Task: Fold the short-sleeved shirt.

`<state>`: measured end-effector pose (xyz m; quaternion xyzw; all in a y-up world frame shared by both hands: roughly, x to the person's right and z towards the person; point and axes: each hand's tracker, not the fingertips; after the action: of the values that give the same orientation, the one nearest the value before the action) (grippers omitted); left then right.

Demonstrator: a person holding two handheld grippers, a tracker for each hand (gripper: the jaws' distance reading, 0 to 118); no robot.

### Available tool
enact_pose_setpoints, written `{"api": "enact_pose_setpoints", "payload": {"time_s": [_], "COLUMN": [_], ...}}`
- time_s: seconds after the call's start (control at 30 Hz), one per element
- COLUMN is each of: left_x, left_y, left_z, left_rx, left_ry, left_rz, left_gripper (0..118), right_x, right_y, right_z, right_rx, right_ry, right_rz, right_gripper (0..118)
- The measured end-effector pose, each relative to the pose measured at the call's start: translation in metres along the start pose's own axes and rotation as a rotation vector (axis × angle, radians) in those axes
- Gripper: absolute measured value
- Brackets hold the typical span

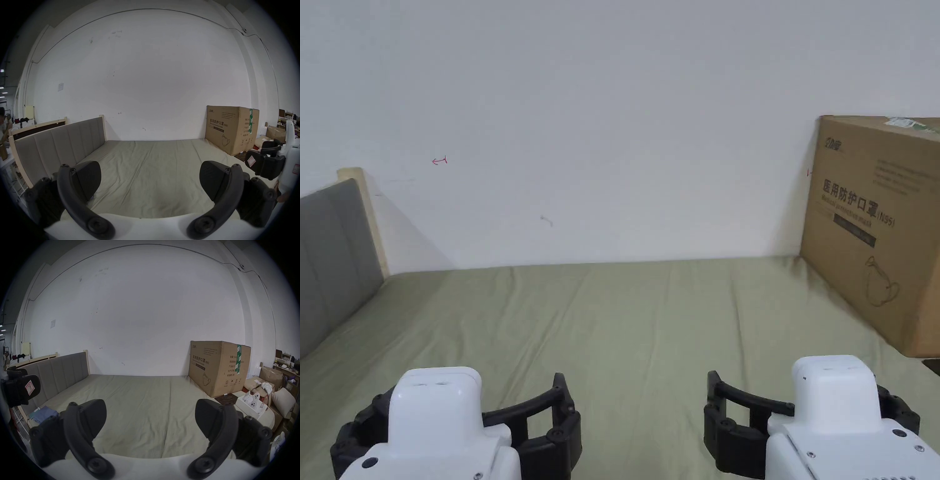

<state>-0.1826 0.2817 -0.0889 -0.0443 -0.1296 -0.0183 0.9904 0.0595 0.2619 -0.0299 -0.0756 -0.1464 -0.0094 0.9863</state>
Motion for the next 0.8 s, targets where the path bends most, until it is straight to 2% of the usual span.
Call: {"api": "enact_pose_setpoints", "payload": {"time_s": [0.27,0.37,0.6,0.8], "left_x": [-0.0037,-0.0029,-0.0012,-0.0003], "left_y": [0.0059,0.0064,0.0038,0.0066], "left_z": [-0.0035,-0.0019,0.0024,-0.0018], "left_rx": [-0.045,-0.047,-0.037,-0.063], "left_ry": [-0.03,0.016,-0.095,-0.107], "left_rz": [0.035,0.044,-0.01,0.035], "left_gripper": [118,118,118,118], "right_x": [-0.001,-0.0013,0.0001,0.0024], "right_y": [0.0015,0.0007,-0.0015,-0.0006], "right_z": [0.0019,0.0019,-0.0001,-0.0005], "right_rx": [0.022,0.02,0.003,0.002], "right_ry": [0.004,0.004,-0.007,-0.012], "right_rz": [0.012,0.013,0.011,0.009], "right_gripper": [113,115,115,115]}}
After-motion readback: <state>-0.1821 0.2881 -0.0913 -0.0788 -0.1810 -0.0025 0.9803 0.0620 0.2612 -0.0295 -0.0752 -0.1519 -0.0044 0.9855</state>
